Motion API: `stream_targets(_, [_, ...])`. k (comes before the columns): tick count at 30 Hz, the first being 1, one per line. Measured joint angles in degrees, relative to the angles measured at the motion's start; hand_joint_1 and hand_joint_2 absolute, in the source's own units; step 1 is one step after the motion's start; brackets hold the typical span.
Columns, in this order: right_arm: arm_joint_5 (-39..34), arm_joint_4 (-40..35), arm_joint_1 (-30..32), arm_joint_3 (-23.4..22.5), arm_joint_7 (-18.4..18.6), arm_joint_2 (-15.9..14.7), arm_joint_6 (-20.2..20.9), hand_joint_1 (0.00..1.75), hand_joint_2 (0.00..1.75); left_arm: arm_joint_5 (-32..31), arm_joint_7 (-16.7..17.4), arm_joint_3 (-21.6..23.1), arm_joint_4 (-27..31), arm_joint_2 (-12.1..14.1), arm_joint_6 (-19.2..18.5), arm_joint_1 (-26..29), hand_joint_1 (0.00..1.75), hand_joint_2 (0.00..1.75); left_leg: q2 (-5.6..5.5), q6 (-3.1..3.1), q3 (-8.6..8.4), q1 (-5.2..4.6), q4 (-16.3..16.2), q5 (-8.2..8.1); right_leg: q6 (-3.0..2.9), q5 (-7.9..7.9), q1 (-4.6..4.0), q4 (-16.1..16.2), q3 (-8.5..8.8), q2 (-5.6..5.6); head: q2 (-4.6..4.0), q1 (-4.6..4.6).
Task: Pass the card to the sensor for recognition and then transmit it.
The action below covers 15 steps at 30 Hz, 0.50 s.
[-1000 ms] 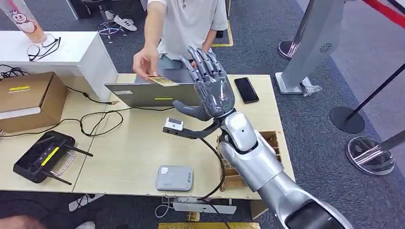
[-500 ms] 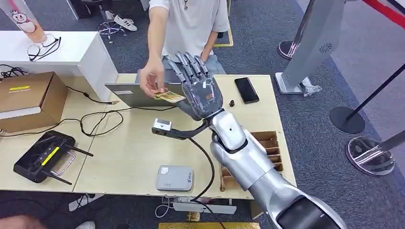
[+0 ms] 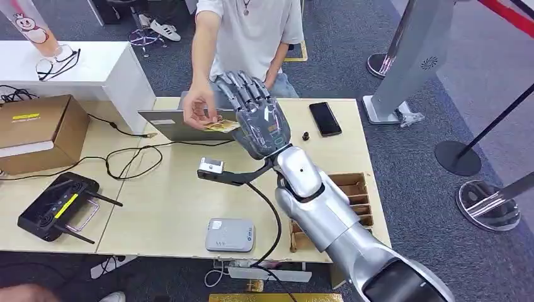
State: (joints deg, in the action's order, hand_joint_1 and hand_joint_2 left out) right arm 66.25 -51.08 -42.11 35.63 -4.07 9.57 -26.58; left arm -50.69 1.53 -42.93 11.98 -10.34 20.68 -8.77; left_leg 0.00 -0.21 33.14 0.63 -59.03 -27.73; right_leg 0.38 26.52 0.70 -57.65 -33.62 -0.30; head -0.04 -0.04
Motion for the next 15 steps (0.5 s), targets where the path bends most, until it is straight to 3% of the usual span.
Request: stream_targets(15, [-0.7,0.1,-0.2,0.1,-0.2,0.0,0.0,1.75,1.75,0.0,0.0,0.0,0.0,0.0,0.0,0.0,0.00,0.00,0.00,0.00,0.00,0.00,0.0,0.00,0.00,0.00,0.00,0.0,0.00,0.00,0.00,0.00])
